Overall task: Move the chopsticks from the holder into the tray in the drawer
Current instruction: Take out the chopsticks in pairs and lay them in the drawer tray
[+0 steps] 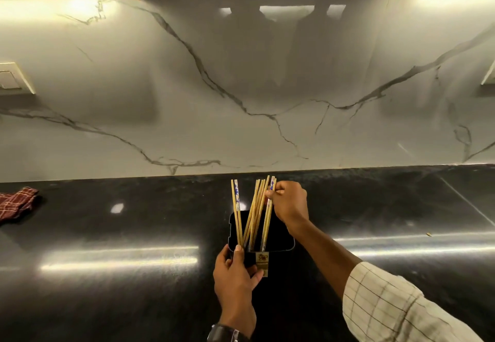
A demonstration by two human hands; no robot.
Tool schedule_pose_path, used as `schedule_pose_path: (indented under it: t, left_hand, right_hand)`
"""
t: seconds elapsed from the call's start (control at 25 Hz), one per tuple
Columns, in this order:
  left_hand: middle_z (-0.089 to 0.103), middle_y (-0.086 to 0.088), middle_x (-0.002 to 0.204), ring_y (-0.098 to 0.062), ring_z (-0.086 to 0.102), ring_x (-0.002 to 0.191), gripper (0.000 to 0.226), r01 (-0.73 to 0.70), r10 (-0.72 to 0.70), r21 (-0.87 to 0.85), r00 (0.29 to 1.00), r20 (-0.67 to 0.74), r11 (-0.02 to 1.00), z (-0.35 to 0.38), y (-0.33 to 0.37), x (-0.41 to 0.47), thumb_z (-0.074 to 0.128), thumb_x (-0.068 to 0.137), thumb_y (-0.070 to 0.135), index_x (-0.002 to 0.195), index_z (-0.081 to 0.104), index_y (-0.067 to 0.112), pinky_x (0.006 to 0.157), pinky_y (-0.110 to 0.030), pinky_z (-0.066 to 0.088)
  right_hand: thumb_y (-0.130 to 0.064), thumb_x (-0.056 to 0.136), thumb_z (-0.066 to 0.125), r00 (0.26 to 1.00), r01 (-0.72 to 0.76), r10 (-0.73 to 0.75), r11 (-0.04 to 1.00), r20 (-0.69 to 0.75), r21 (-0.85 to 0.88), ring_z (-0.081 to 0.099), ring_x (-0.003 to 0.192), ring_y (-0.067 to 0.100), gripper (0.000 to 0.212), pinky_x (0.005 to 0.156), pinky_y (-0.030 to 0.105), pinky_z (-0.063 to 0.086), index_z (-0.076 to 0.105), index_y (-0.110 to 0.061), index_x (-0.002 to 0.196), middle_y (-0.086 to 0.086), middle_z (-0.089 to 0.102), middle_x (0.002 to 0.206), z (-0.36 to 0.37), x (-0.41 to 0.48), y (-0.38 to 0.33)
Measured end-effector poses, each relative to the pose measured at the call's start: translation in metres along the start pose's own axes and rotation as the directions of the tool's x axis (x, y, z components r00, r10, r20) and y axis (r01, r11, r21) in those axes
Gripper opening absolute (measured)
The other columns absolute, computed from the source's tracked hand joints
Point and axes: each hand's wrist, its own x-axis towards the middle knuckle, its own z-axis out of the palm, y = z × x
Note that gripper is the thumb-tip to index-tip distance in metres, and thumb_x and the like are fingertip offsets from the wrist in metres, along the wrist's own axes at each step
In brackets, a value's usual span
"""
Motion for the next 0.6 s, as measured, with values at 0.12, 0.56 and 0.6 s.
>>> schedule_pose_path:
  t: [0.12, 0.56, 0.6]
  left_hand:
    - [0.065, -0.017, 0.129, -0.035, 0.072, 0.101, 0.038, -0.024, 0.024, -0.004, 1.0, -0.009, 1.0, 0.0025, -0.0013, 0.0004, 0.058, 0.103, 0.022, 0.141, 0.056, 0.019, 0.084, -0.054, 0.062]
    - [0.062, -0.02, 0.128, -0.036, 0.07, 0.091, 0.042, 0.001, 0.001, 0.031, 0.998, -0.06, 1.0, 0.0017, 0.0031, 0.0014, 0.063, 0.101, 0.021, 0.142, 0.055, 0.018, 0.062, -0.043, 0.063]
    - [0.062, -0.02, 0.129, -0.037, 0.069, 0.092, 0.042, 0.006, -0.004, 0.039, 0.998, -0.065, 0.999, 0.0016, 0.0031, 0.0022, 0.063, 0.101, 0.022, 0.142, 0.056, 0.019, 0.062, -0.043, 0.063]
  right_hand:
    - [-0.012, 0.097, 0.07, 0.999, 0.033, -0.033, 0.999, -0.018, 0.024, 0.076, 0.078, 0.009, 0.013, 0.07, 0.024, 0.063, 0.073, -0.011, 0.085, -0.002, 0.076, 0.083, -0.0067, 0.0005, -0.0038]
    - [-0.014, 0.088, 0.079, 0.974, -0.176, 0.167, 0.983, -0.152, -0.046, 0.069, 0.076, 0.015, 0.014, 0.058, 0.025, 0.057, 0.066, -0.017, 0.089, 0.001, 0.066, 0.1, -0.0018, -0.0009, -0.0063]
    - [-0.015, 0.088, 0.08, 0.97, -0.188, 0.176, 0.981, -0.17, -0.054, 0.066, 0.076, 0.013, 0.017, 0.053, 0.02, 0.049, 0.065, -0.017, 0.096, 0.001, 0.062, 0.105, -0.001, -0.002, -0.0047]
